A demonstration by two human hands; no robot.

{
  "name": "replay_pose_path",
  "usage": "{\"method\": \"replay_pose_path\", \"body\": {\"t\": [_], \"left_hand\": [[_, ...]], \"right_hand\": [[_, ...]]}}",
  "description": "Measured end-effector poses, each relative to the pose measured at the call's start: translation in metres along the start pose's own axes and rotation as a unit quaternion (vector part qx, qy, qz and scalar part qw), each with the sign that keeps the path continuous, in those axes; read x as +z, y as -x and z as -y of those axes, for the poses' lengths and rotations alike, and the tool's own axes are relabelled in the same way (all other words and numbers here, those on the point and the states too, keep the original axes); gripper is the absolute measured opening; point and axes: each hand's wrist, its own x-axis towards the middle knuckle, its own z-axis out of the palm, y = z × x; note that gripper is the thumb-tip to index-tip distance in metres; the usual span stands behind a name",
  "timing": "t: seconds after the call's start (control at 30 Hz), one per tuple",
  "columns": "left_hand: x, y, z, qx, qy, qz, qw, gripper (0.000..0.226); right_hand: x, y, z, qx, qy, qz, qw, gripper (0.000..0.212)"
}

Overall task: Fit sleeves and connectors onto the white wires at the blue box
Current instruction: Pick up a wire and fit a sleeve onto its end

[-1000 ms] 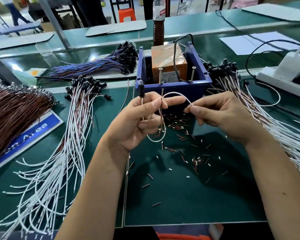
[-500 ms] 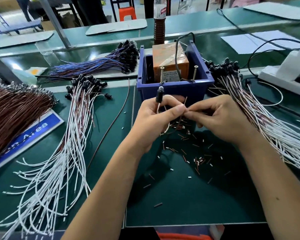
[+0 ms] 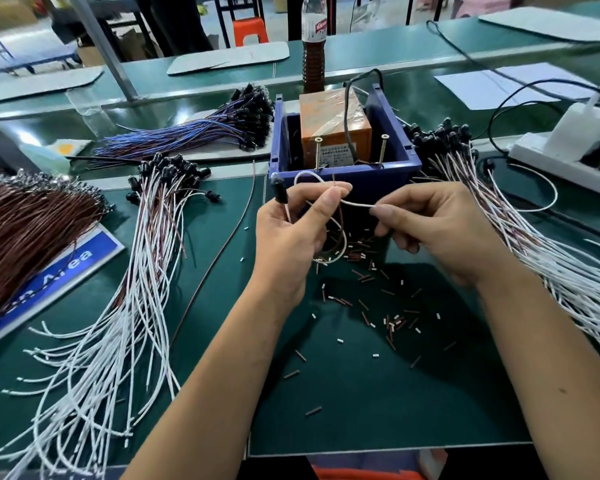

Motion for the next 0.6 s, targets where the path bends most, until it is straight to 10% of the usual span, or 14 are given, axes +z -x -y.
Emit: {"method": "replay_pose_path", "body": {"t": [0.23,0.6], "left_hand": [[0.008,0.005,0.009,0.011,-0.043,0.105,0.993,0.008],[0.003,0.001,0.012,0.026,-0.012,-0.021,0.999,0.012]], "right_hand": [[0.013,0.002,0.001,0.039,-0.015,0.049,0.998,0.019],[0.011,0.005,0.003,0.104,-0.054,0.078,0.990,0.011]]}}
